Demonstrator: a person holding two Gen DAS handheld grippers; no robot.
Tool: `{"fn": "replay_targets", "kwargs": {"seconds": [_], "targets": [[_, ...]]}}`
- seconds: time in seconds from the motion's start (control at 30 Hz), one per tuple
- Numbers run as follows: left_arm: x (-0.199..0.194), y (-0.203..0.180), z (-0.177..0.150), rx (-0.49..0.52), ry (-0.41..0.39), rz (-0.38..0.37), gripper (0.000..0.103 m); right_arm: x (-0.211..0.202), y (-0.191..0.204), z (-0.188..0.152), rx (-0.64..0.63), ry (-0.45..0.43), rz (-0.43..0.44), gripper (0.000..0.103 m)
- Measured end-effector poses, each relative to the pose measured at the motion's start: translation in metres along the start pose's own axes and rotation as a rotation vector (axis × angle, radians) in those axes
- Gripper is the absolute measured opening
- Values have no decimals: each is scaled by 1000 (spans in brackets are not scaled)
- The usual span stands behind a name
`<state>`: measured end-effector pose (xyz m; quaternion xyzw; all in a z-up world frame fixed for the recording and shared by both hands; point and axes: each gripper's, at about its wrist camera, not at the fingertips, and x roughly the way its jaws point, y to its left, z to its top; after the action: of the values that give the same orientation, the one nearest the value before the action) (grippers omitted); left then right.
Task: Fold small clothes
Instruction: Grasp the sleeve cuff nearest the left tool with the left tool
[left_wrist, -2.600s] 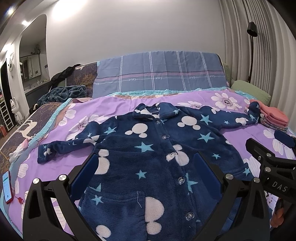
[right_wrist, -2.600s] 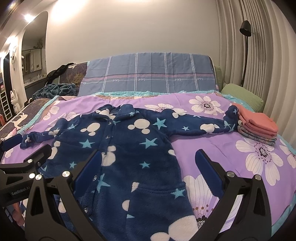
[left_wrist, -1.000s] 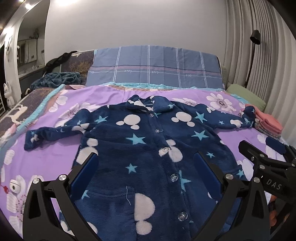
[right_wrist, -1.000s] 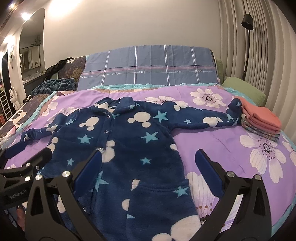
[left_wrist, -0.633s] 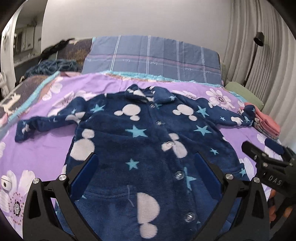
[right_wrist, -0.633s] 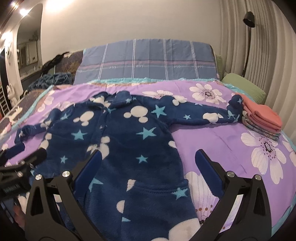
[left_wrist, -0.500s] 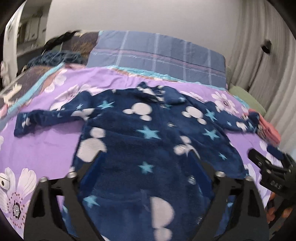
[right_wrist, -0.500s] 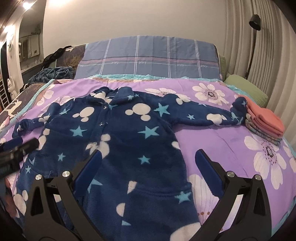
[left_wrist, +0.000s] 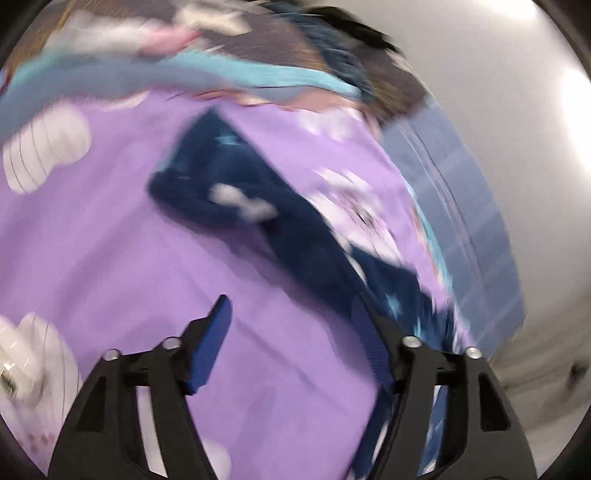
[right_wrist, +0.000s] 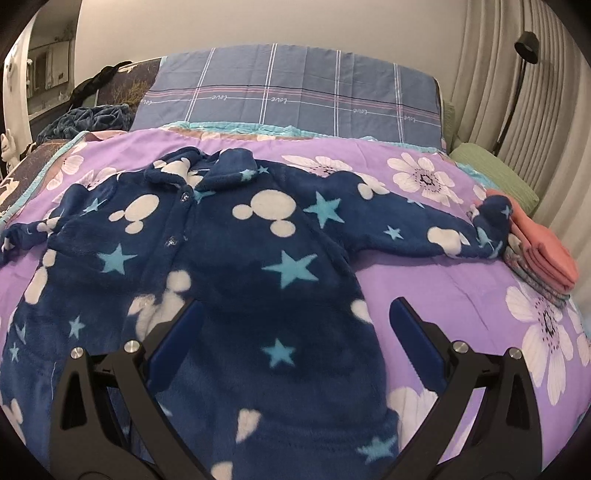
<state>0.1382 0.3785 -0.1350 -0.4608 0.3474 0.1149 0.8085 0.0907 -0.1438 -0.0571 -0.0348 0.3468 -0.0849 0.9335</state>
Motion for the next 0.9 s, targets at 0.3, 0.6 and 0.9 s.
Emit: {"fn": "replay_targets", "kwargs": {"seconds": [0.3,0.6,0.9], "targets": [[47,42,54,-298,-93,-23,63,21,17,6,-52,24,-5,101],[9,-98,76,216,-243,-27,10,31,8,6,-75,37,-23,101],[4,-318,-126,885,-24,-365,10,22,-25,11,-45,-6,-72,101]]}}
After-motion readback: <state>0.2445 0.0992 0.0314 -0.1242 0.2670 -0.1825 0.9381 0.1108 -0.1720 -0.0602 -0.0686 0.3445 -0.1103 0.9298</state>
